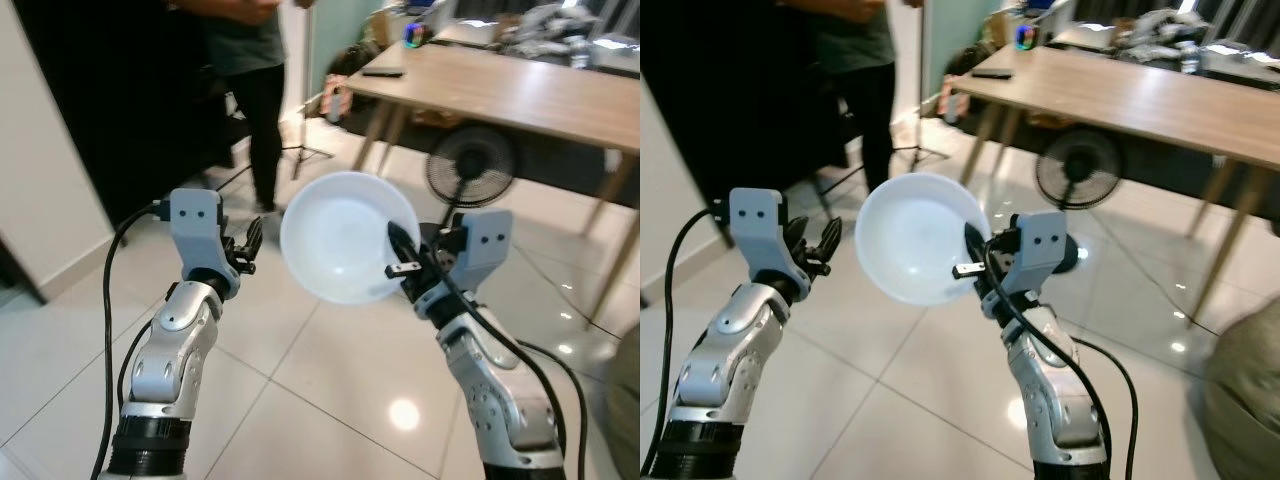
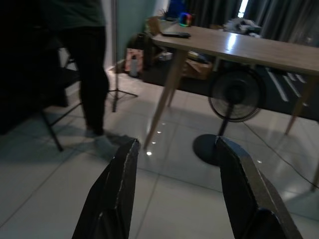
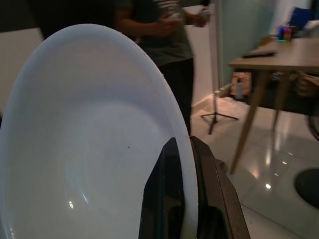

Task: Setting the table

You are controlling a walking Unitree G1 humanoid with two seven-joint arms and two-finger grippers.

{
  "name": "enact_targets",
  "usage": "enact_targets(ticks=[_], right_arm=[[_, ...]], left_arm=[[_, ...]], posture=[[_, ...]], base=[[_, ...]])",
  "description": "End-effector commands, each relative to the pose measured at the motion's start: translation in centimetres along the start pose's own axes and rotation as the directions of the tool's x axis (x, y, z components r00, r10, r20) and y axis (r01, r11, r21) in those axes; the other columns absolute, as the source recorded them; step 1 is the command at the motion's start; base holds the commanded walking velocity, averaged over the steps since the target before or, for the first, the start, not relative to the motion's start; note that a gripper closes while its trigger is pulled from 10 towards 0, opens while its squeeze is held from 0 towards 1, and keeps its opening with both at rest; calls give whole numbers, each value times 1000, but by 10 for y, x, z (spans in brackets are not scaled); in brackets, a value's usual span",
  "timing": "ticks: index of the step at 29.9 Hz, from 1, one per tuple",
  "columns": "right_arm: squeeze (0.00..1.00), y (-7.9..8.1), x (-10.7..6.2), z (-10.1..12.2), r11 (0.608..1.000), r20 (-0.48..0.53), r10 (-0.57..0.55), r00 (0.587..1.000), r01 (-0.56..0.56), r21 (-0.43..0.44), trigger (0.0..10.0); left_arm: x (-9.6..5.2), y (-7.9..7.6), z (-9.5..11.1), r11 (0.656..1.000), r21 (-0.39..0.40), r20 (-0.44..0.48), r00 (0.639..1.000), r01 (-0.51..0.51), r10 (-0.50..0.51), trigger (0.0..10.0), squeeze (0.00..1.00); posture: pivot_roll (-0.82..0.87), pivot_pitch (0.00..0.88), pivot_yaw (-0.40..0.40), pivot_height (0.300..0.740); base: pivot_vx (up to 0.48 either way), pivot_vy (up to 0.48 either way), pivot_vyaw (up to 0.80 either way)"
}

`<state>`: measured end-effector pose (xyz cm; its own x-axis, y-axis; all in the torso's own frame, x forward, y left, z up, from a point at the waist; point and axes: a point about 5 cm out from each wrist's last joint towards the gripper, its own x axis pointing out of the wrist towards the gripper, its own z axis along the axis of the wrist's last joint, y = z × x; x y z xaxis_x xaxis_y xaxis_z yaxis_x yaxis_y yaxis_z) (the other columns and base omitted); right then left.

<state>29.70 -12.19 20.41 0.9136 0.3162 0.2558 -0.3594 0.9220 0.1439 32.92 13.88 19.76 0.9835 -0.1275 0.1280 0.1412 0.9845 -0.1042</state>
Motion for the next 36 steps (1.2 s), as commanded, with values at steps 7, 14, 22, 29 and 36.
enact_targets(ticks=[7, 14, 22, 29, 36], right_arm=[[0, 2, 0, -1, 1000, -3, 8, 1000, -8, 4, 10000], [0, 2, 0, -1, 1000, -4, 5, 1000, -5, 1, 10000], [0, 1, 0, -4, 1000, -16, -3, 1000, 3, -9, 10000], [0, 1, -1, -5, 1000, -24, -8, 1000, 8, -1, 10000], [0, 0, 0, -5, 1000, -27, -10, 1000, 9, -2, 10000]], left_arm=[[-1, 2, -4, 1000, -5, -18, 1000, -10, 10, 10000, 0], [0, 2, -3, 1000, 1, -2, 1000, -19, 19, 10000, 0], [2, 0, -2, 1000, 1, 3, 1000, -20, 20, 10000, 0], [2, -2, -2, 1000, -1, 2, 1000, -11, 11, 10000, 0], [2, -3, -3, 1000, -1, 2, 1000, -9, 9, 10000, 0]], posture=[[-92, 0, 70, 740], [-90, 0, 70, 740], [-92, 0, 70, 740], [-92, 0, 71, 740], [-91, 0, 70, 740]], base=[[0, 0, -800], [96, 0, -800], [480, 0, -252], [480, 0, -447], [480, 0, -781]])
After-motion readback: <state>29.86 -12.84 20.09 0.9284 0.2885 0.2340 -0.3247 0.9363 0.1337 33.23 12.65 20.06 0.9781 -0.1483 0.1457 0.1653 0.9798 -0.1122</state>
